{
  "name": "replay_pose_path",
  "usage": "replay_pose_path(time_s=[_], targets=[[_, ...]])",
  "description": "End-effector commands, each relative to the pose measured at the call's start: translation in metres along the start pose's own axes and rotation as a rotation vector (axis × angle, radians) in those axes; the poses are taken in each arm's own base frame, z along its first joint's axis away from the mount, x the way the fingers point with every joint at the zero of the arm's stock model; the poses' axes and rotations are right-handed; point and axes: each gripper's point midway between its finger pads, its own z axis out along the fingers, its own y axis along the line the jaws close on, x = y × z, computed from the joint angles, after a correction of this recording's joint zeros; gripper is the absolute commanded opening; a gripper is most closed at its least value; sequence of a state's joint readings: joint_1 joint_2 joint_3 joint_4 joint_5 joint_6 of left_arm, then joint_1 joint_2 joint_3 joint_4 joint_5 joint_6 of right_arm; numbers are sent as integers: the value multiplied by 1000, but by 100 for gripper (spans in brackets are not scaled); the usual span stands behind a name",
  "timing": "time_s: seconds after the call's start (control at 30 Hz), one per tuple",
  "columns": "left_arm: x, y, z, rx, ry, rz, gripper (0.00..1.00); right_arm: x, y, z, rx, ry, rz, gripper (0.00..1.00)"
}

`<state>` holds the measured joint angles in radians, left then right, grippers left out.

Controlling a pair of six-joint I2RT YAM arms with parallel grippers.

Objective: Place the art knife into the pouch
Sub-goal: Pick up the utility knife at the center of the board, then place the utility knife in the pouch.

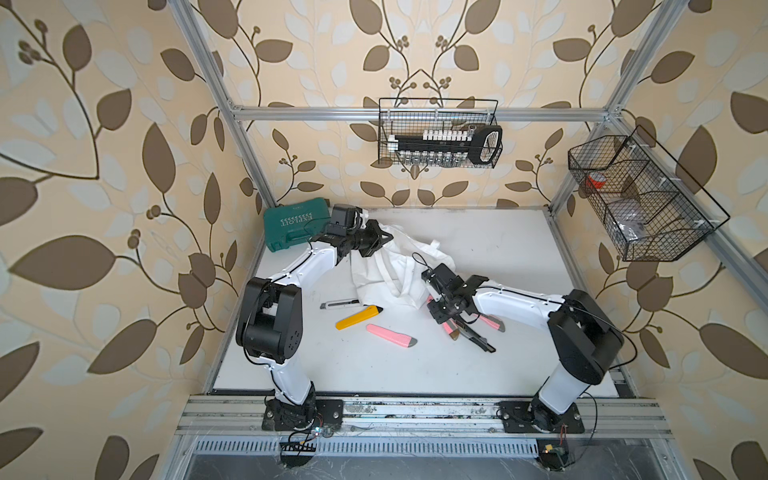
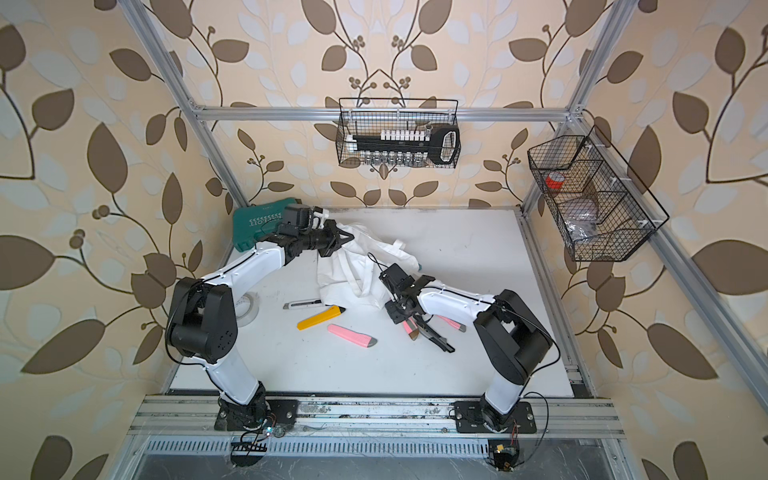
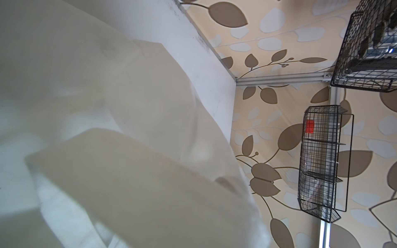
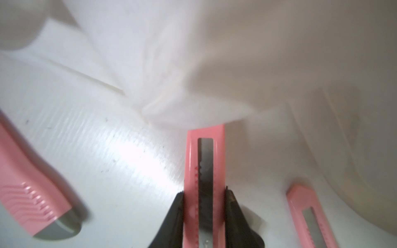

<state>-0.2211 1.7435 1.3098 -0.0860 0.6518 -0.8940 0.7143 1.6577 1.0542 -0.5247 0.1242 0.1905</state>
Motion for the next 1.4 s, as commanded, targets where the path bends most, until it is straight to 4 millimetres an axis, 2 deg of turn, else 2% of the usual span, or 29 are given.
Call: replay_pose_path(time_s=[0.0, 0.13, 0.3, 0.4, 0.5, 0.8, 0.83, 0.93, 1.1, 1.37], targets=[[-6, -7, -1, 16, -4, 21, 0, 12, -6, -33, 17, 3, 29, 19], [-5, -4, 1, 9, 0, 20, 0, 9, -8, -77, -5, -56, 62, 19], [-2, -2, 6, 0, 12, 24, 0, -7, -3, -122, -64, -136, 78, 20], [3, -1, 10, -4, 26, 29, 0, -29, 0, -142, -87, -190, 74, 20], [10, -1, 14, -12, 43, 29, 0, -55, 6, -152, -104, -229, 48, 20], [27, -8, 20, -9, 75, 71, 0, -131, 25, -141, -161, -294, -25, 20], [29, -8, 21, -9, 79, 74, 0, -142, 15, -139, -151, -315, -6, 20], [32, -10, 22, -7, 86, 79, 0, -164, 5, -130, -165, -344, 6, 20], [38, -13, 23, -2, 98, 86, 0, -189, -10, -107, -187, -351, 13, 21], [43, -18, 24, 7, 108, 95, 0, -221, -17, -75, -187, -386, -15, 20]])
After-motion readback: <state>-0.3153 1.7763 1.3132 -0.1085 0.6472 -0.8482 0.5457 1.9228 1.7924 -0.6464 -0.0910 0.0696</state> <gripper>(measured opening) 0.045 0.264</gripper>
